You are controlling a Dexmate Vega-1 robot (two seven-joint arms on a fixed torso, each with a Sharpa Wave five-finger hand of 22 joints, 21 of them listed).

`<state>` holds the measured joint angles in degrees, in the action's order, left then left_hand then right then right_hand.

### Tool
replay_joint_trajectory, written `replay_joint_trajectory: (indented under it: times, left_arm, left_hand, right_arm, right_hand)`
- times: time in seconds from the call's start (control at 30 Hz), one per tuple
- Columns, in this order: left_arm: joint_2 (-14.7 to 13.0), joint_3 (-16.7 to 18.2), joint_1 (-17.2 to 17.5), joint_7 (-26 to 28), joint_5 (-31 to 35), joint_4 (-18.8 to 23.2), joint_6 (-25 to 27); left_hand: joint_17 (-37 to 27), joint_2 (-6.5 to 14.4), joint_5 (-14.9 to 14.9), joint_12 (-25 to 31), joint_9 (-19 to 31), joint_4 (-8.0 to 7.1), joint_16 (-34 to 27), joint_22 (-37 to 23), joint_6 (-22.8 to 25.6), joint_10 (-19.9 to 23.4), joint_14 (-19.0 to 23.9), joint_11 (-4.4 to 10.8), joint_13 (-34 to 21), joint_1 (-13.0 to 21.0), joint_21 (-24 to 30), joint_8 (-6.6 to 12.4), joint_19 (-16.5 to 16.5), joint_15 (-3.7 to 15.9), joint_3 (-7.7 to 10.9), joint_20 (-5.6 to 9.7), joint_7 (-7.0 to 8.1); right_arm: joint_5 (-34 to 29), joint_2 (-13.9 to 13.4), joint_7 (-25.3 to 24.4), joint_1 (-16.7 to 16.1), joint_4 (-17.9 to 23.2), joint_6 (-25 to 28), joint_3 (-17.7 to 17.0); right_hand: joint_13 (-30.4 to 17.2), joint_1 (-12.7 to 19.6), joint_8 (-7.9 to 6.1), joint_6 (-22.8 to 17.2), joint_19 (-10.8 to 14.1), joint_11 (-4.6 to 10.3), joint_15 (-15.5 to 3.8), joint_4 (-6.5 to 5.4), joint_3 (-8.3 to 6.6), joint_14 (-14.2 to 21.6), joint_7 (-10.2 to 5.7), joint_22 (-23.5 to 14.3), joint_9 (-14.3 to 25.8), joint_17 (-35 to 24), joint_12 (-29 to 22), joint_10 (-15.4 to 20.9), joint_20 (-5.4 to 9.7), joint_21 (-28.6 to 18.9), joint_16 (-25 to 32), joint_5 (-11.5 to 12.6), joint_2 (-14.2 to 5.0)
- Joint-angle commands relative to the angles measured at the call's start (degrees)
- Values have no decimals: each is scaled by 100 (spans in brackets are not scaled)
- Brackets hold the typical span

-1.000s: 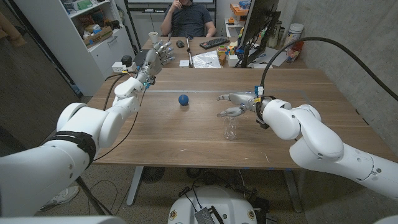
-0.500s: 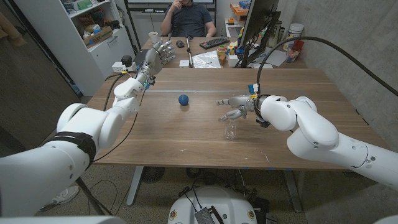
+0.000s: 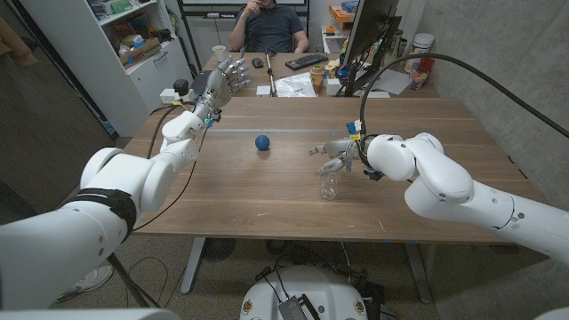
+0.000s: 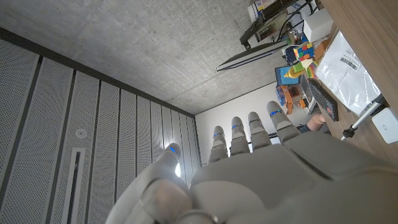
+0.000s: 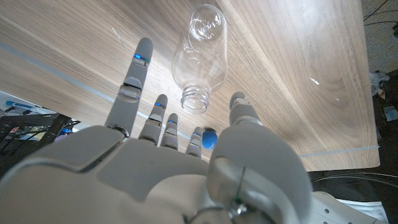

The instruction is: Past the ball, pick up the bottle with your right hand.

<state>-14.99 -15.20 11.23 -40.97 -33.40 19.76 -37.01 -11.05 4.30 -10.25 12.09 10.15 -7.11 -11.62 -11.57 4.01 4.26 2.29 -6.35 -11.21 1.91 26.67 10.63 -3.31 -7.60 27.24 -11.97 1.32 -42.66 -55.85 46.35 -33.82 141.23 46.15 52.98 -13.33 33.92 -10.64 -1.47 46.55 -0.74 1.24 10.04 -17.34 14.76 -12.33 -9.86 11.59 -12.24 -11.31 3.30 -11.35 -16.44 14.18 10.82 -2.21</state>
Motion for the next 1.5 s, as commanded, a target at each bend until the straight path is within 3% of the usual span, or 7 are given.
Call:
replay_joint_trajectory:
  times: [0.03,0.33,0.67,0.97,1.07,1.4,1.5]
  left_arm:
    - [-37,15,0,-16,19,-6,19]
    - [-59,55,24,-118,-15,-6,72]
    - [-61,0,4,-142,30,-3,85]
    - [-57,-20,5,-148,14,1,-14]
    - [-60,-22,3,-142,1,1,-3]
    - [-66,-34,-4,-75,-8,-1,-34]
    - [-64,-45,-14,-38,5,-3,-13]
  left_hand:
    - [-9,-57,-26,-13,7,-5,41,-31,69,-38,-39,-25,-1,-8,-30,24,-27,-28,-19,-28,3]
    - [-11,-76,-27,-19,7,-10,43,-32,86,-55,-57,-17,-1,-21,-37,26,-34,-27,-36,-29,7]
    - [-13,-101,-29,-18,7,-20,41,-33,103,-57,-67,-23,0,-41,-44,28,-39,-24,-60,-30,7]
    - [-15,-116,-32,-19,7,-30,40,-34,110,-66,-77,-14,0,-57,-48,26,-40,-17,-79,-29,6]
    - [-16,-120,-33,-18,7,-33,40,-34,106,-63,-79,-14,0,-62,-50,23,-41,-21,-84,-29,7]
    - [-18,-137,-38,-17,7,-46,41,-35,110,-67,-97,-26,1,-79,-62,20,-58,2,-107,-29,14]
    - [-18,-141,-39,-16,7,-50,41,-35,107,-65,-102,-25,1,-84,-66,18,-64,6,-114,-29,18]
  right_arm:
    - [-14,128,643,445,-231,-28,322]
    - [148,165,538,456,-360,-80,342]
    - [530,96,425,490,-461,-247,284]
    - [776,3,151,438,-477,-400,221]
    - [876,-14,80,440,-483,-411,204]
    - [1044,-78,-442,330,-453,-426,142]
    - [1159,-80,-527,317,-463,-430,108]
  right_hand:
    - [3,120,-35,95,110,-89,77,-3,-64,46,-31,-9,21,4,-20,-55,28,19,32,-14,-7]
    - [4,341,-33,191,247,-270,153,0,-122,74,-34,-7,24,3,-14,-155,86,41,28,-19,-31]
    - [10,747,-89,154,534,-208,66,21,-249,268,-37,-4,43,-2,-69,-93,260,37,89,-3,-103]
    - [8,1393,-156,41,1210,-142,-151,11,-351,628,-39,2,75,-56,-132,-8,875,-23,232,-23,-111]
    - [-4,1649,-218,-113,1461,-60,-366,-2,-362,816,-39,1,101,-106,-196,133,1139,-36,327,-43,-101]
    - [-189,2608,-833,-1683,2073,115,-1042,-52,-347,1614,-26,-37,326,-640,-676,1034,2044,-13,891,-31,-430]
    - [-279,2847,-1027,-2058,2178,125,-1136,-53,-387,1813,-9,-47,412,-765,-888,1383,2187,-32,963,-19,-542]
